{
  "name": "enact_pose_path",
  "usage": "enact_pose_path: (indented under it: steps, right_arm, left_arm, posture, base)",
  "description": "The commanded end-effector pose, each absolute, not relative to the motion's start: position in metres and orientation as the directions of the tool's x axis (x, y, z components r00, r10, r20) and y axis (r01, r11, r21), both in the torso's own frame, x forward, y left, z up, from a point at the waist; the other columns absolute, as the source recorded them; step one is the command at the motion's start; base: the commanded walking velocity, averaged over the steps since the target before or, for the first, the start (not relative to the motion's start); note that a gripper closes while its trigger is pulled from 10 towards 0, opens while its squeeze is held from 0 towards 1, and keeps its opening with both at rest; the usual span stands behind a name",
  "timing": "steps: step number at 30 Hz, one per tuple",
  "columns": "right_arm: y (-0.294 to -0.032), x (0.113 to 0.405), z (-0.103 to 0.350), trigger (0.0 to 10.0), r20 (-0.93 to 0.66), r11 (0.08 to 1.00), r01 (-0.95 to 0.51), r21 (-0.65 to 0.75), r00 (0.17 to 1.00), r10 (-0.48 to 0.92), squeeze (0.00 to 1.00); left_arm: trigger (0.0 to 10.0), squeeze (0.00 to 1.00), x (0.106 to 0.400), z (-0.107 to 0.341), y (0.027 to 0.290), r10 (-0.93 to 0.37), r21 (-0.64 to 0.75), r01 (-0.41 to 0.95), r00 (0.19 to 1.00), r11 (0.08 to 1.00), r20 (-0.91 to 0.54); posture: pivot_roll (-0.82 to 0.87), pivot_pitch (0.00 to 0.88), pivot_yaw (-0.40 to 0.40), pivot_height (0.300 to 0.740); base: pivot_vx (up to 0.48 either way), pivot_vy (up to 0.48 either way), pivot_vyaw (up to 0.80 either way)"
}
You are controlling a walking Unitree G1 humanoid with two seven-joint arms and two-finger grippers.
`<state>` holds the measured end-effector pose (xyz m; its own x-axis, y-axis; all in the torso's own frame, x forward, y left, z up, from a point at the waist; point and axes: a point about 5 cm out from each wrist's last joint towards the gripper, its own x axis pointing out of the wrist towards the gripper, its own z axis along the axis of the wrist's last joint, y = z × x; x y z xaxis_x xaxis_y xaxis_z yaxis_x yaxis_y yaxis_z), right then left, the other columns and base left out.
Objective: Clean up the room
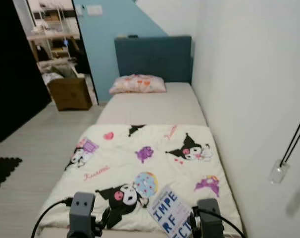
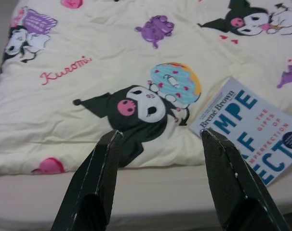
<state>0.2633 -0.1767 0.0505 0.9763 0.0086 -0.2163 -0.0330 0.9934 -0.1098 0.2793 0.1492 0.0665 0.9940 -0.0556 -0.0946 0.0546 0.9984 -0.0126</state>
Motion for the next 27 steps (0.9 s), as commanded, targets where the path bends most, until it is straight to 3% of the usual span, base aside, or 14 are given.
enact_pose_path:
  steps: [1, 12, 27]
  right_arm:
    - [-0.169, 0.261, 0.048, 10.0, -0.228, 0.995, -0.048, -0.084, 0.973, 0.027, 0.0]
    - [-0.17, 0.26, 0.046, 10.0, -0.231, 0.996, -0.031, -0.086, 0.973, 0.01, 0.0]
    - [-0.178, 0.273, 0.049, 10.0, -0.236, 0.997, 0.012, -0.08, 0.971, -0.031, 0.0]
  left_arm:
    - [10.0, 0.0, 0.274, 0.06, 0.158, -0.034, -0.001, 0.034, 0.993, 0.999, -0.114]
    - [10.0, 0.0, 0.276, 0.058, 0.155, -0.069, 0.075, 0.079, 0.989, 0.994, -0.129]
    - [10.0, 0.0, 0.283, 0.048, 0.148, -0.097, 0.068, 0.116, 0.968, 0.991, -0.232]
  posture:
    - [-0.03, 0.138, 0.0, 0.74]
    - [-0.03, 0.13, 0.007, 0.74]
    - [-0.03, 0.123, 0.019, 0.74]
  base:
    - [0.0, 0.0, 0.0]
    - [0.0, 0.0, 0.0]
    - [0.0, 0.0, 0.0]
